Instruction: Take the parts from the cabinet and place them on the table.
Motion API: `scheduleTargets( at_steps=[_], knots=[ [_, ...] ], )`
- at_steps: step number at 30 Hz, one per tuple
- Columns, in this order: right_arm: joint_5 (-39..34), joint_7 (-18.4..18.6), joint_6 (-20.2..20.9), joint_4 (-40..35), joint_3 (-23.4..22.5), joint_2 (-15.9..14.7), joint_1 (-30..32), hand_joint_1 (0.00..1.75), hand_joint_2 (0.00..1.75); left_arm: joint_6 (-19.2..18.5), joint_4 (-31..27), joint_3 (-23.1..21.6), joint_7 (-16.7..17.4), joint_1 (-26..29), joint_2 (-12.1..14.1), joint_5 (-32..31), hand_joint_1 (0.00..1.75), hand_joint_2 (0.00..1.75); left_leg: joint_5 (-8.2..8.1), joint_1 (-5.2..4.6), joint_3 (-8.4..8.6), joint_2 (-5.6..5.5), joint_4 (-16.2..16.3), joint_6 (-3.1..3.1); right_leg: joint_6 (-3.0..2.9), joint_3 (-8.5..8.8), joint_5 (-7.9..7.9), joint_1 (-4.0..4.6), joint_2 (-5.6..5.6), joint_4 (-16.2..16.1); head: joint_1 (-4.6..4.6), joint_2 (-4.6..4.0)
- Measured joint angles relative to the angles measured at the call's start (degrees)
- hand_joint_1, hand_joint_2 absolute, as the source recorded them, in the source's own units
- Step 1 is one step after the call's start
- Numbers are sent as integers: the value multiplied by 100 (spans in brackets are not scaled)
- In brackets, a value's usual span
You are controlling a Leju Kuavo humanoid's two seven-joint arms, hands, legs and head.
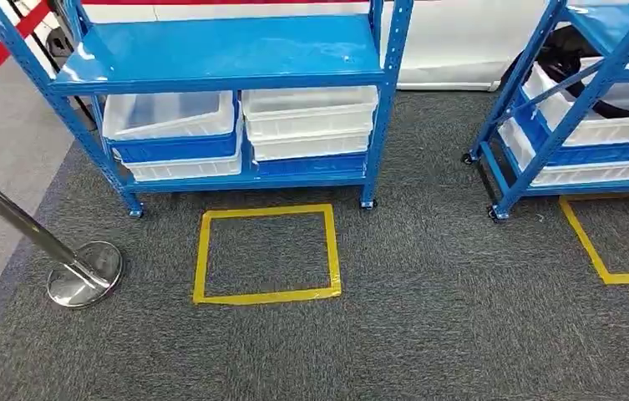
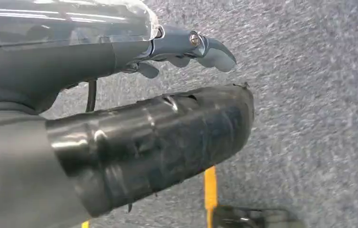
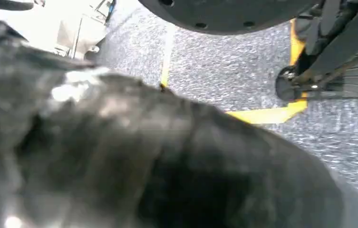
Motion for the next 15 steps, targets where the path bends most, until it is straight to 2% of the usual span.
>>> scheduleTargets(
  at_steps=[1, 2, 3, 4, 5, 6, 7, 9, 10, 11, 12, 13, 14, 15],
  knots=[
    [2, 0, 0, 0, 0, 2, -17, 0, 0, 2, 0, 0, -4, -9, 0, -2, 0, 0, -145, -12, 20, -21, -93, 34, 55, -31, -45, -3, 13, -3, -24, 0],
    [2, 2, 0, 0, 0, 0, -29, 0, 0, 0, 0, -2, -4, -16, 0, -2, 0, 0, 19, -15, 65, -19, -134, 69, 89, -4, -79, 0, 8, -37, -24, 0],
    [2, 4, 2, 0, -2, 0, -25, 0, 0, 0, 0, 0, -4, -2, 0, -2, 0, 0, 14, -6, 95, -15, -173, 96, 118, 94, -37, 5, 9, 19, -17, 0],
    [4, 4, 0, -2, -2, -2, -39, 0, 0, 0, 0, 0, -6, 3, -4, 0, 0, 0, 33, 22, 236, -23, -214, 131, 156, 161, -67, 18, 10, 4, -22, 0],
    [7, 13, 0, -4, -2, -11, -37, 0, 0, -2, 0, 0, -4, 5, -15, -2, 0, 0, 35, 39, 327, -6, -279, 145, 175, 136, -117, -13, 1, 108, -28, 0],
    [22, 20, 0, -4, -2, -9, -41, 0, 0, 0, 0, 2, -7, -7, -11, 0, 0, 0, 14, 45, 394, -10, -310, 179, 199, 32, -145, -12, -11, 323, 3, 0],
    [26, 20, 0, -4, -2, -9, -47, 0, 0, 0, 0, 2, -7, -17, -11, 0, 0, 0, -8, 46, 426, -10, -330, 209, 218, -204, -240, -18, -12, 677, 0, 0],
    [37, 22, 0, -4, -4, -11, -54, 0, 0, 0, 0, 2, -7, -31, -11, -2, 0, 0, -90, 46, 499, -10, -333, 215, 263, -777, -559, -40, -13, 1403, 0, 0],
    [39, 24, 0, -4, -9, -11, -53, 0, 0, 0, 0, 2, -7, -30, -11, -2, 0, 0, -145, 46, 562, -15, -333, 211, 273, -970, -670, -48, -14, 1559, -2, 0],
    [39, 31, 0, -4, -15, -11, -49, 0, 0, 0, 0, 2, -7, -30, -11, -2, 0, 0, -207, 48, 639, -22, -333, 199, 279, -1051, -643, -56, -15, 1505, 0, 0],
    [42, 35, -2, -4, -24, -11, -41, 0, 0, 2, 0, 2, -4, -21, -11, -2, 0, 0, -273, 50, 730, -30, -333, 185, 274, -1052, -490, -58, -15, 1297, -2, 0],
    [42, 37, -7, -4, -31, -13, -28, 0, 0, 2, 0, 4, -4, -8, -11, 0, 0, 0, -345, 52, 835, -34, -334, 171, 257, -992, -192, -57, -16, 937, 2, 0],
    [42, 39, -9, -4, -35, -15, -13, 0, 0, 2, 0, 4, -4, 1, -17, 0, 0, 0, -425, 52, 930, -32, -338, 151, 226, -929, 275, -55, -16, 505, 0, 0],
    [44, 46, -9, -2, -46, -20, 22, 0, 0, 2, 2, 6, -4, 12, -24, -2, 0, 0, -486, 43, 964, -30, -329, 125, 185, -960, 742, -40, -26, 237, 9, 0]
  ],
)
